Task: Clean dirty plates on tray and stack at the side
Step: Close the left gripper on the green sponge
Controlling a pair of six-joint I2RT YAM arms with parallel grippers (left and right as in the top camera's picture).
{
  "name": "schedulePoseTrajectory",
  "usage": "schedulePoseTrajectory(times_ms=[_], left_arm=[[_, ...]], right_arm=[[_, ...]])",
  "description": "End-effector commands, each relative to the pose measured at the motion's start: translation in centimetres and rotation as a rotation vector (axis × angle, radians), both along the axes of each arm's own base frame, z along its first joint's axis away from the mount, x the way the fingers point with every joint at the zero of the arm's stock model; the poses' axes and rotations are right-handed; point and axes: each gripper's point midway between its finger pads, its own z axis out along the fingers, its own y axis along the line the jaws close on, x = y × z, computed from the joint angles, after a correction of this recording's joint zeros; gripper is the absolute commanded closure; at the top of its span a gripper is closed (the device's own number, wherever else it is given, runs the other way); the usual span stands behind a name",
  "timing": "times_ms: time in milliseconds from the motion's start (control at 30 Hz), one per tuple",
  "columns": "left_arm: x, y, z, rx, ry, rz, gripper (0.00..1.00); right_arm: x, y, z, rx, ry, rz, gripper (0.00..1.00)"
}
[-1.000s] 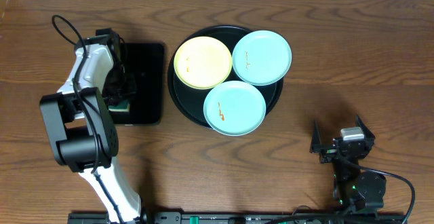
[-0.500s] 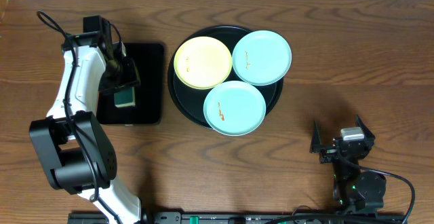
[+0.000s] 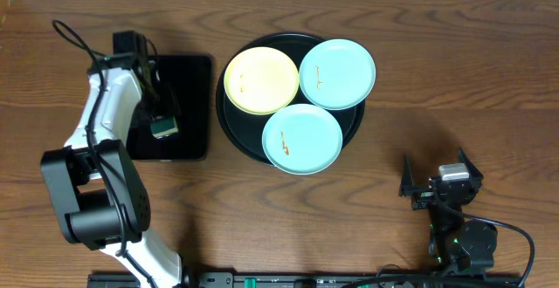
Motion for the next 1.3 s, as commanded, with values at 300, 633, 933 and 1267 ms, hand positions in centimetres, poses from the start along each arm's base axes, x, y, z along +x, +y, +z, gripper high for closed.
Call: schedulePoseTrajectory(times_ms=[300, 633, 933, 1267], left_arm=[[-0.8, 0.2, -2.2, 0.009, 0.007, 0.056, 0.34], [0.1, 0.3, -2.2, 0.003, -0.041, 0.124, 0.34], [0.3, 0.3, -2.7, 0.002, -0.06, 0.145, 0.34], [1.7, 0.6, -3.5, 0.013, -0.146, 0.146, 0.47]], right_arm=[[0.0, -0.6, 0.0, -0.007, 0.0, -0.027, 0.01], [0.0, -0.6, 0.0, -0.007, 0.0, -0.027, 0.01], [0.0, -0.6, 0.0, -0.007, 0.0, -0.027, 0.01], [0.0, -0.6, 0.0, -0.007, 0.0, -0.027, 0.01]])
